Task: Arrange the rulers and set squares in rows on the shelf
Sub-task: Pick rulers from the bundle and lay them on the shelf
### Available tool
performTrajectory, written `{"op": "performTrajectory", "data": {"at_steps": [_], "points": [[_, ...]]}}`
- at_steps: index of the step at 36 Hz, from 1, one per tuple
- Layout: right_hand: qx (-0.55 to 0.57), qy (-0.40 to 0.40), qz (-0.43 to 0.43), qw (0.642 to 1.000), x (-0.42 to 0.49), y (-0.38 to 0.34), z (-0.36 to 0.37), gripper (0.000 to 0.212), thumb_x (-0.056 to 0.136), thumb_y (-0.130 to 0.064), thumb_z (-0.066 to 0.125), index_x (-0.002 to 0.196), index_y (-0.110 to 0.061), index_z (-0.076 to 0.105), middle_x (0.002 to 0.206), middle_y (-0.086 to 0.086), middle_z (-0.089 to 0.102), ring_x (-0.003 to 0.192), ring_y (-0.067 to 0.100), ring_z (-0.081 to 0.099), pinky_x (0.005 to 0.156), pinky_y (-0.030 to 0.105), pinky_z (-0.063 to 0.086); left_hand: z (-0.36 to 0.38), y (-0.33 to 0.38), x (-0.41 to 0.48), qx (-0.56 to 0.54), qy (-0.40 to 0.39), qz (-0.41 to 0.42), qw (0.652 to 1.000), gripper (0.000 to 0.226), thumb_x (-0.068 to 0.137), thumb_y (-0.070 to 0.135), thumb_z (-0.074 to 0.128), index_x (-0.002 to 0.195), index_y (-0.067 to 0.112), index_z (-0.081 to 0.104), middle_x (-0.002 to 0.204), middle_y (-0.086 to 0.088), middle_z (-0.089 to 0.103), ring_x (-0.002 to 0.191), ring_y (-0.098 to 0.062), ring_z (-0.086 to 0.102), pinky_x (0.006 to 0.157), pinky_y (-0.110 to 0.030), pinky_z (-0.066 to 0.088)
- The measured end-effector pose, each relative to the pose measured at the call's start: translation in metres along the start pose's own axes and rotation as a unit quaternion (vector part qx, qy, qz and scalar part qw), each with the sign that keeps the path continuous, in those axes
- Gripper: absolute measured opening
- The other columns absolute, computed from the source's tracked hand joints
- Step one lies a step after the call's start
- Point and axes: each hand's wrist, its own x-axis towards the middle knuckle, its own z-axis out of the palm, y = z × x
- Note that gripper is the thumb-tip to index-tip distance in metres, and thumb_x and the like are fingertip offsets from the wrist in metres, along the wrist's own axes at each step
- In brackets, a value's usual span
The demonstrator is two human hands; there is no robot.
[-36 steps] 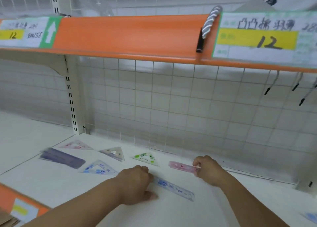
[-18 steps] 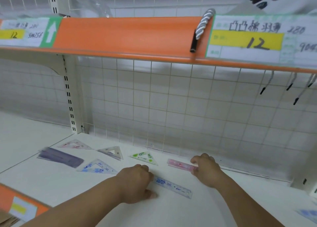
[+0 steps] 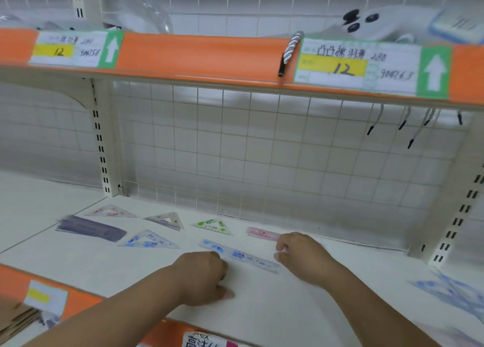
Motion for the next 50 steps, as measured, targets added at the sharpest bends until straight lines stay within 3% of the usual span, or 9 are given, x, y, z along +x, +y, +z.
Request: {"op": "performTrajectory", "data": {"at_steps": [7, 15, 22, 28, 36, 44, 50], "points": [[-0.025, -0.008, 0.026, 0.999, -0.05, -0.019, -0.001, 0.022, 0.094, -0.039, 0.047, 0.097, -0.022, 0.061, 0.103, -0.005, 0.065, 0.096, 0.016, 0.059, 0.083, 0.032, 0.05, -0.004, 0.009, -0.026, 0.013, 0.042, 0.009, 0.999, 0.055, 0.092, 0.058, 0.046, 0.126, 0.015, 0.053, 0.127, -0.007, 0.052, 0.116, -0.025, 0.051, 0.091, -0.034, 0.043], [-0.055, -0.004, 0.026, 0.998, -0.107, -0.048, 0.005, 0.026, 0.096, -0.039, 0.046, 0.096, -0.016, 0.059, 0.1, 0.001, 0.065, 0.093, 0.02, 0.059, 0.075, 0.032, 0.046, 0.007, 0.019, -0.07, 0.015, 0.054, 0.037, 0.998, 0.045, 0.094, 0.047, 0.047, 0.123, 0.013, 0.054, 0.124, -0.008, 0.052, 0.115, -0.026, 0.051, 0.089, -0.035, 0.044], [-0.039, 0.031, 0.045, 0.998, -0.158, -0.057, 0.007, 0.021, 0.095, -0.038, 0.047, 0.091, -0.019, 0.057, 0.099, 0.001, 0.056, 0.094, 0.019, 0.055, 0.077, 0.03, 0.043, 0.018, 0.037, -0.099, -0.013, 0.069, 0.058, 0.996, 0.039, 0.093, 0.049, 0.049, 0.111, 0.015, 0.058, 0.111, -0.004, 0.049, 0.108, -0.022, 0.05, 0.078, -0.031, 0.039], [-0.026, 0.046, 0.078, 0.996, -0.204, -0.048, 0.001, 0.019, 0.094, -0.032, 0.047, 0.097, -0.018, 0.061, 0.092, -0.003, 0.047, 0.091, 0.019, 0.053, 0.078, 0.03, 0.044, 0.016, 0.068, -0.111, -0.018, 0.095, 0.094, 0.991, 0.035, 0.094, 0.044, 0.048, 0.113, 0.016, 0.056, 0.116, -0.006, 0.047, 0.112, -0.023, 0.045, 0.084, -0.033, 0.042], [-0.028, 0.06, 0.116, 0.991, -0.255, -0.01, -0.024, 0.022, 0.095, -0.033, 0.046, 0.097, -0.016, 0.06, 0.098, 0.0, 0.056, 0.09, 0.018, 0.054, 0.077, 0.031, 0.046, 0.008, 0.129, -0.115, -0.014, 0.097, 0.145, 0.985, 0.038, 0.094, 0.047, 0.048, 0.118, 0.017, 0.054, 0.117, -0.005, 0.049, 0.112, -0.022, 0.047, 0.082, -0.03, 0.041], [-0.028, 0.072, 0.139, 0.987, -0.297, 0.071, -0.056, 0.017, 0.094, -0.033, 0.048, 0.093, -0.021, 0.06, 0.1, -0.002, 0.061, 0.09, 0.016, 0.056, 0.073, 0.029, 0.046, -0.01, 0.222, -0.094, -0.015, 0.11, 0.165, 0.98, 0.033, 0.093, 0.044, 0.05, 0.109, 0.016, 0.057, 0.113, -0.004, 0.052, 0.109, -0.022, 0.05, 0.08, -0.032, 0.043], [-0.051, 0.078, 0.14, 0.986, -0.329, 0.151, -0.091, 0.019, 0.094, -0.034, 0.047, 0.102, -0.023, 0.061, 0.102, 0.001, 0.058, 0.092, 0.016, 0.054, 0.078, 0.031, 0.045, -0.024, 0.312, -0.073, -0.002, 0.113, 0.174, 0.978, 0.042, 0.094, 0.047, 0.048, 0.122, 0.017, 0.054, 0.12, -0.005, 0.051, 0.113, -0.022, 0.048, 0.085, -0.034, 0.044]]}}
